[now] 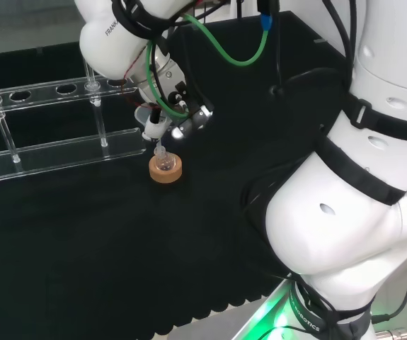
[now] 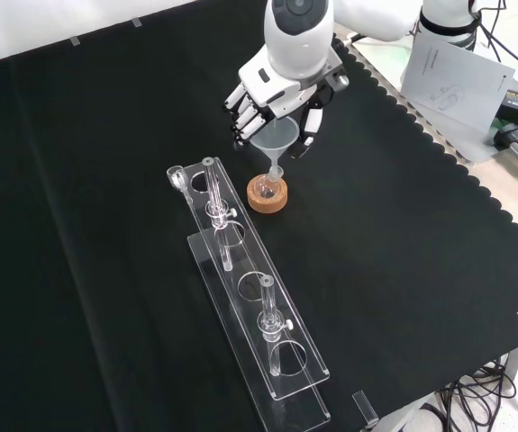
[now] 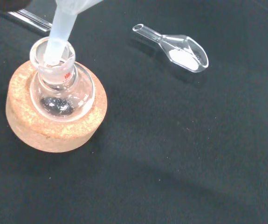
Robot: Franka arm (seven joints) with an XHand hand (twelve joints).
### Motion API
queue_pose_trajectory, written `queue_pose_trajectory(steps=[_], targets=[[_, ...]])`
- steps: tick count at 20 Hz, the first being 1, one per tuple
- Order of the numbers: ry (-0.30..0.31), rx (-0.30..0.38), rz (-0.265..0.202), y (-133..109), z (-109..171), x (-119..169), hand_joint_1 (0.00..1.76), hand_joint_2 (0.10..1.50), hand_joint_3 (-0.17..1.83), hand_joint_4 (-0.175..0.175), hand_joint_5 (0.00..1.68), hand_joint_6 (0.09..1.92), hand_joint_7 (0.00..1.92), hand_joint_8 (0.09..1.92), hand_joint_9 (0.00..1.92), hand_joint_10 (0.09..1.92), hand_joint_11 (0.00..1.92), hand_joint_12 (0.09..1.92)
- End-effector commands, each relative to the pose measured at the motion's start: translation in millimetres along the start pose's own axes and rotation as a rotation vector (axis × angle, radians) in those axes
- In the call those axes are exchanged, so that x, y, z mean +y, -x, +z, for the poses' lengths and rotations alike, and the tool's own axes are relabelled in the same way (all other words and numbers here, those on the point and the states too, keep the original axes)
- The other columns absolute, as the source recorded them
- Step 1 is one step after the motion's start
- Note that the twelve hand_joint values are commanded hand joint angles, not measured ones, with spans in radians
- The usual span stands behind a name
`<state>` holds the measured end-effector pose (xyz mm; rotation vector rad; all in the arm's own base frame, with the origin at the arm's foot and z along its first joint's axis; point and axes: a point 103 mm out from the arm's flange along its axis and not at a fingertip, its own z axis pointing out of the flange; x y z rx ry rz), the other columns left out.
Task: Place the funnel on the round-bottom flask.
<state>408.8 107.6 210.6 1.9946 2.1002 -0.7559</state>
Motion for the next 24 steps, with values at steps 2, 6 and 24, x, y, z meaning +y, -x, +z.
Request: queue_pose_trajectory(steps=[2,6,24], targets=[[0.021,-0.037,0.017,-3.1,2.3,-0.1,0.73,0.79,0.52,-0.050,0.57,0.52,0.68,0.81,0.94,0.57,0.59,1.26],[0.025,-0.044,0.029,-0.8,4.3,0.4,0.73,0.79,0.52,-0.050,0.57,0.52,0.66,0.81,0.92,0.57,0.57,1.27],[0.016,-0.012,0.035,5.7,14.6,3.5,0.73,0.79,0.52,-0.057,0.53,0.52,0.58,0.82,0.83,0.59,0.54,1.28]])
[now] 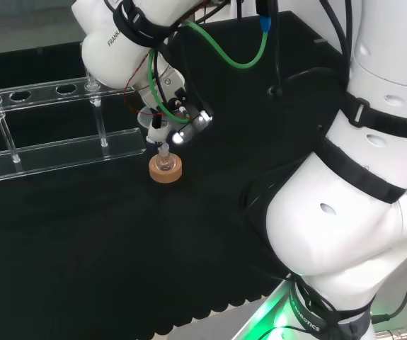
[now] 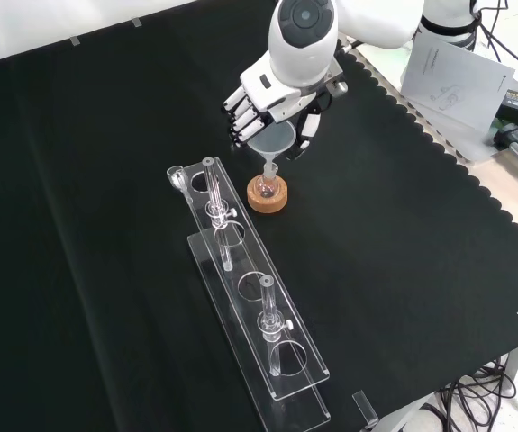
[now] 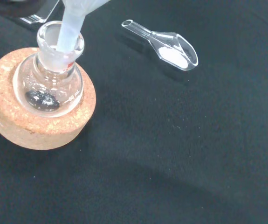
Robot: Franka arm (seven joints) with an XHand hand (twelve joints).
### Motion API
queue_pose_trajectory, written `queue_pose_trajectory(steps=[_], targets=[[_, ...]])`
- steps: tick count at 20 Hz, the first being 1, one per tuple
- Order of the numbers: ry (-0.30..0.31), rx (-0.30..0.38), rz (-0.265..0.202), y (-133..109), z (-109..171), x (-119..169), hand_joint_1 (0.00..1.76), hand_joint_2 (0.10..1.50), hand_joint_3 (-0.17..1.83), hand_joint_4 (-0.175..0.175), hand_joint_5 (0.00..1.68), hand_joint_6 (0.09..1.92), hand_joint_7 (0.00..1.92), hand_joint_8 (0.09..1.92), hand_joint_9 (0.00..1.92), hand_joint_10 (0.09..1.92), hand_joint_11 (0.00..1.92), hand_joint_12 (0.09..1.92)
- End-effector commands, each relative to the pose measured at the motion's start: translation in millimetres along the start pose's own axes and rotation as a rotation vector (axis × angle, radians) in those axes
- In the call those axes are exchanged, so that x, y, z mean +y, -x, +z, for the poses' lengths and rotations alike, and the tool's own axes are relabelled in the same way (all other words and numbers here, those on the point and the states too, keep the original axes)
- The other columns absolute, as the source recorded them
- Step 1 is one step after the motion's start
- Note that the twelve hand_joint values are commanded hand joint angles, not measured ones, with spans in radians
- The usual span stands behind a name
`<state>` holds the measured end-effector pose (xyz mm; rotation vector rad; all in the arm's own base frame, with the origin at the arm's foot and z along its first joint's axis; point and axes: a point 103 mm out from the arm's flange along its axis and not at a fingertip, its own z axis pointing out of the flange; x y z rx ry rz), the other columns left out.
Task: Place the funnel on the round-bottom flask.
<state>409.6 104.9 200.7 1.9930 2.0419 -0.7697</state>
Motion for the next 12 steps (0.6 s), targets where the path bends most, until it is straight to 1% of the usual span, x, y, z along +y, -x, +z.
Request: queue_pose_trajectory(steps=[1,5,12], targets=[[0.008,0.023,0.000,8.1,5.9,0.5,0.73,0.79,0.52,-0.057,0.53,0.52,0.57,0.82,0.82,0.59,0.53,1.28],[-0.007,0.016,0.003,4.6,4.7,2.8,0.73,0.79,0.52,-0.059,0.52,0.52,0.56,0.82,0.80,0.59,0.53,1.29],[-0.010,0.023,-0.004,-4.3,1.6,6.7,0.72,0.80,0.52,-0.062,0.50,0.51,0.54,0.82,0.78,0.61,0.52,1.29]])
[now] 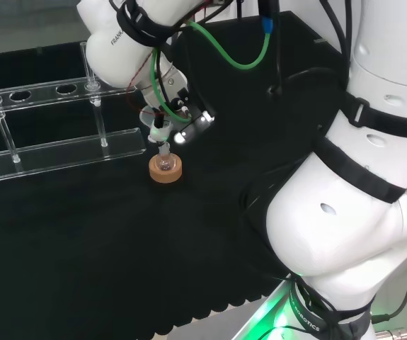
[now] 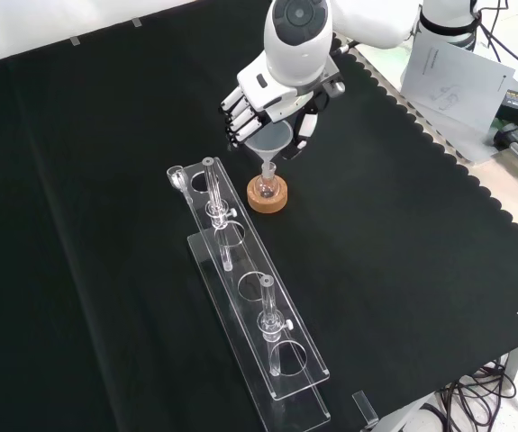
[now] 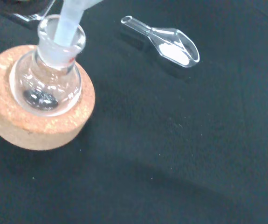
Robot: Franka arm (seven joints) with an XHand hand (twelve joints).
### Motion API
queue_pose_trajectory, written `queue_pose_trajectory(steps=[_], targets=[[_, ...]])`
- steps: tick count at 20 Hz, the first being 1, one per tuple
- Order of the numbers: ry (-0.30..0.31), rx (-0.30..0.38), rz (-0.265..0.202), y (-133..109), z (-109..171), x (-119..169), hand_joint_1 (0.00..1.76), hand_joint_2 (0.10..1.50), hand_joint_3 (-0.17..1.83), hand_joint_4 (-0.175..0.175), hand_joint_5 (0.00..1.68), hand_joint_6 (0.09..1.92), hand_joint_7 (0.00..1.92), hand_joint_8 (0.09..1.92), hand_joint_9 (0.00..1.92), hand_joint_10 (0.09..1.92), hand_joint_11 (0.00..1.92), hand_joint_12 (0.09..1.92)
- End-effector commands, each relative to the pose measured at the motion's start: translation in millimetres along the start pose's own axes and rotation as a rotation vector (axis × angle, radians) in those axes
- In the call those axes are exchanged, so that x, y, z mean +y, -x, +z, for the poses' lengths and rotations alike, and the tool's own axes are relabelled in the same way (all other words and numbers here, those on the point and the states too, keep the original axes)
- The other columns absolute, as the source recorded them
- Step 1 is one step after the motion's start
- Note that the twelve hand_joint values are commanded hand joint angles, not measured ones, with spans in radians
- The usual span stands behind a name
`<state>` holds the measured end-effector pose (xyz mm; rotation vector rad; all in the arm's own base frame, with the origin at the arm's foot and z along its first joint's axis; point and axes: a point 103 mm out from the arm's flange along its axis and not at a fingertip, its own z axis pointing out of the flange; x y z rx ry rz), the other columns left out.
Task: Place the funnel on the round-bottom flask.
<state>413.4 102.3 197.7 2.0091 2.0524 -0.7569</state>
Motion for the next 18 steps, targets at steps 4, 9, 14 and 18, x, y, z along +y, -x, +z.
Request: queue_pose_trajectory(steps=[4,9,14,18], targets=[[-0.016,-0.001,-0.005,-7.5,0.8,2.8,0.72,0.80,0.52,-0.063,0.50,0.51,0.53,0.82,0.78,0.61,0.52,1.29],[-0.035,0.015,0.001,-6.1,5.6,3.0,0.72,0.80,0.52,-0.064,0.49,0.51,0.51,0.82,0.77,0.61,0.50,1.29],[-0.044,0.017,-0.004,-7.4,6.5,2.7,0.71,0.79,0.52,-0.067,0.45,0.47,0.46,0.83,0.73,0.63,0.46,1.32],[-0.042,0.018,-0.009,-9.0,7.3,1.6,0.68,0.76,0.52,-0.068,0.43,0.43,0.41,0.83,0.68,0.65,0.42,1.34]])
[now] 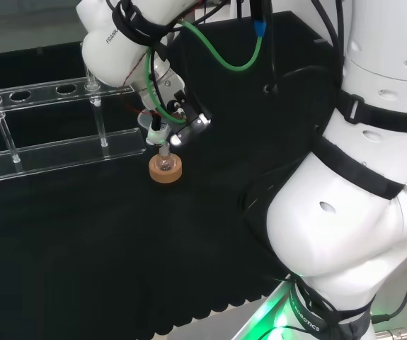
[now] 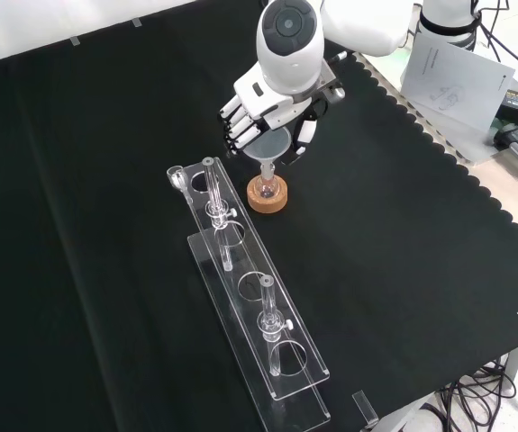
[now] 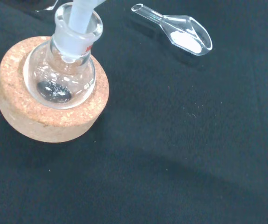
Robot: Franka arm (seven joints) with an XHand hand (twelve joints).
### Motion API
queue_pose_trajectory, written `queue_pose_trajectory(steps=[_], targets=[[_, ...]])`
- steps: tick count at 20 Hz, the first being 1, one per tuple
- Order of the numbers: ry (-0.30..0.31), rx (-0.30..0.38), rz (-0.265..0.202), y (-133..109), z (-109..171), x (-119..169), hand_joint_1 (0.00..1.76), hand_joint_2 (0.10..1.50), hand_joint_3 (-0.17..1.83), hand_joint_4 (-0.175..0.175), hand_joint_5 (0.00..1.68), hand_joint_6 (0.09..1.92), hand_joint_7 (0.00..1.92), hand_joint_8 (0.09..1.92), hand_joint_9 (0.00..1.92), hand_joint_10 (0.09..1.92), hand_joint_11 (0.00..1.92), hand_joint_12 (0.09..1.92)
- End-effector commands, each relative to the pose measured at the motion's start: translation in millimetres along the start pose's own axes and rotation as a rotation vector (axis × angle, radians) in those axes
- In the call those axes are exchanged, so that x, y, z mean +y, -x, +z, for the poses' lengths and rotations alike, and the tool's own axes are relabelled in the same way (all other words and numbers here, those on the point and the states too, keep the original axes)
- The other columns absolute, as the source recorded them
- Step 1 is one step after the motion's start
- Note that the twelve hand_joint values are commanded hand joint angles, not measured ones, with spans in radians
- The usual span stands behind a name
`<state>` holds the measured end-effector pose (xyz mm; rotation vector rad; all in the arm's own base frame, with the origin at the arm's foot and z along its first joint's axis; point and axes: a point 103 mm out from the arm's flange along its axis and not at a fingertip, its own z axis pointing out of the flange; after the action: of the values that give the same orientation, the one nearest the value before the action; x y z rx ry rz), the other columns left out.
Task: Place the funnel on the round-bottom flask.
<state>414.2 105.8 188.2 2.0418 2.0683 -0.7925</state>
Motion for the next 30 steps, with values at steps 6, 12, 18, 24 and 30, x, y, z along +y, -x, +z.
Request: queue_pose_trajectory(steps=[6,12,18,24,30], targets=[[0.003,-0.003,-0.008,-5.4,-1.1,-4.1,0.65,0.72,0.51,-0.069,0.43,0.40,0.37,0.82,0.64,0.66,0.37,1.36],[-0.005,-0.009,-0.013,-7.3,0.1,-8.3,0.59,0.68,0.49,-0.066,0.42,0.35,0.27,0.80,0.53,0.69,0.28,1.41],[0.031,0.041,-0.025,-4.2,1.9,-16.8,0.49,0.66,0.40,-0.065,0.36,0.20,0.05,0.74,0.28,0.76,0.18,1.48],[0.096,0.110,-0.031,9.5,-14.3,-25.4,0.41,0.67,0.29,-0.069,0.35,0.09,0.00,0.65,0.16,0.82,0.14,1.50],[0.133,0.205,-0.054,29.1,-36.7,-31.3,0.42,0.70,0.25,-0.071,0.36,0.09,0.00,0.69,0.20,0.81,0.16,1.50]])
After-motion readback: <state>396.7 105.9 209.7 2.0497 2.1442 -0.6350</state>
